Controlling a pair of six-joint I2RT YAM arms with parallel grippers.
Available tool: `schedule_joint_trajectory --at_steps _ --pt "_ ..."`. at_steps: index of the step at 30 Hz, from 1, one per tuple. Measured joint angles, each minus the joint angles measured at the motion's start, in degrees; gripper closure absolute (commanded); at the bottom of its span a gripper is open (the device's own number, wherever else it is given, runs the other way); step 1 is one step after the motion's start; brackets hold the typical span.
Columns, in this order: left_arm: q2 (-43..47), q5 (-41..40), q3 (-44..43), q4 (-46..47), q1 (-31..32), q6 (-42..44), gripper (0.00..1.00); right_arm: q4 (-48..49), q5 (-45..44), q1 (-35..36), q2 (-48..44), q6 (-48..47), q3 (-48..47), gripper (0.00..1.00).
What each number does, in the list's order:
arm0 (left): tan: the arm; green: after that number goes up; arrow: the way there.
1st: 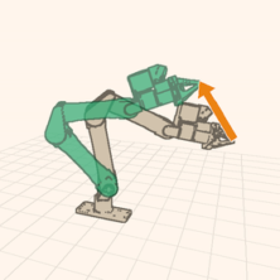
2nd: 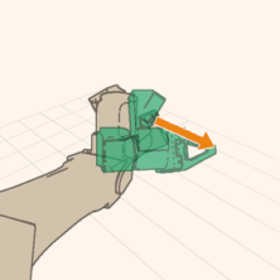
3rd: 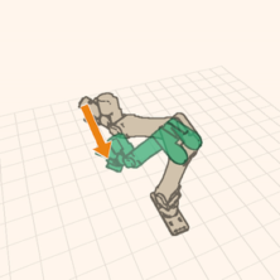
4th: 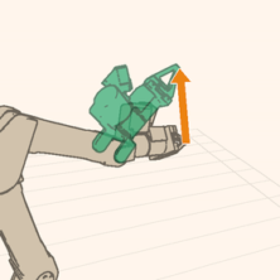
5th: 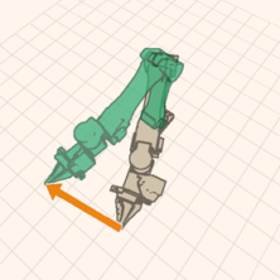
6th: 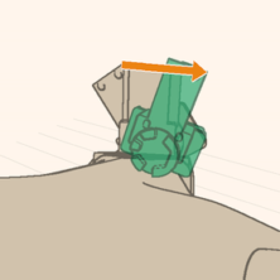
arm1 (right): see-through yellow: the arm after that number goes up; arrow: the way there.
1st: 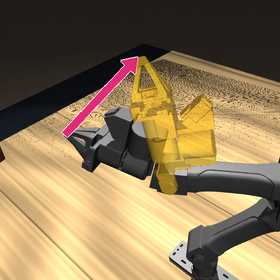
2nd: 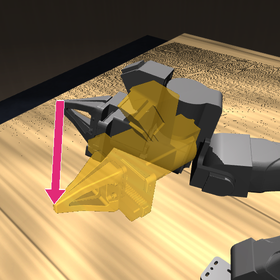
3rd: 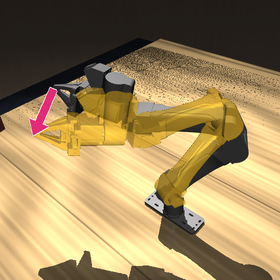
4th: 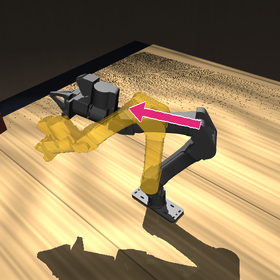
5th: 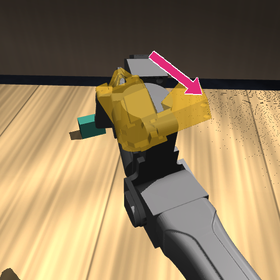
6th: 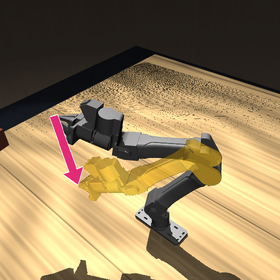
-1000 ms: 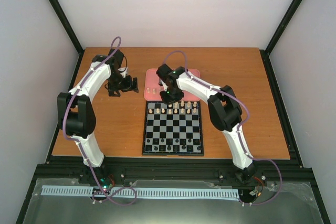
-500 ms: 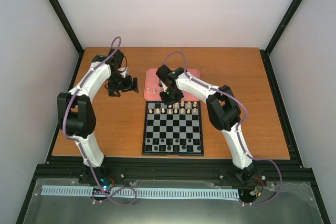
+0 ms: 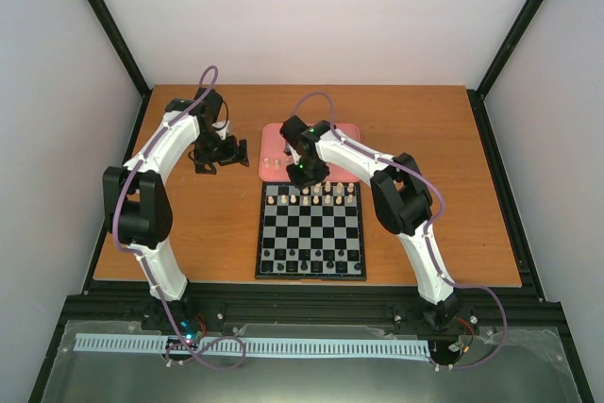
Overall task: Set up the chess pieces on the board
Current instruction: Place the chess piece on the chessboard.
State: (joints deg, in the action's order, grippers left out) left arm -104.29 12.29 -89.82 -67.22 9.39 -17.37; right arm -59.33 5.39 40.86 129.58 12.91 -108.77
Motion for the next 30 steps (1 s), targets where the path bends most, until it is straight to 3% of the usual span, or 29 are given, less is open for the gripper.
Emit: schedule_joint_trajectory --at_steps 10,17,20,30 --pt "0.0 0.0 0.0 0.0 0.0 0.0 0.0 0.46 0.46 0.26 0.0 0.22 -1.75 0.7" --pt "0.0 0.04 0.0 0.02 0.0 0.0 0.0 0.2 -0.94 1.03 -0.22 1.42 -2.91 0.53" --pt "0.11 0.09 0.0 0.04 0.0 0.0 0.0 -0.66 -2.29 1.07 -0.2 1.6 -5.7 0.47" --pt "0.46 0.15 0.02 0.2 0.0 0.0 0.0 -2.49 -3.41 0.9 3.69 1.53 -21.55 0.46"
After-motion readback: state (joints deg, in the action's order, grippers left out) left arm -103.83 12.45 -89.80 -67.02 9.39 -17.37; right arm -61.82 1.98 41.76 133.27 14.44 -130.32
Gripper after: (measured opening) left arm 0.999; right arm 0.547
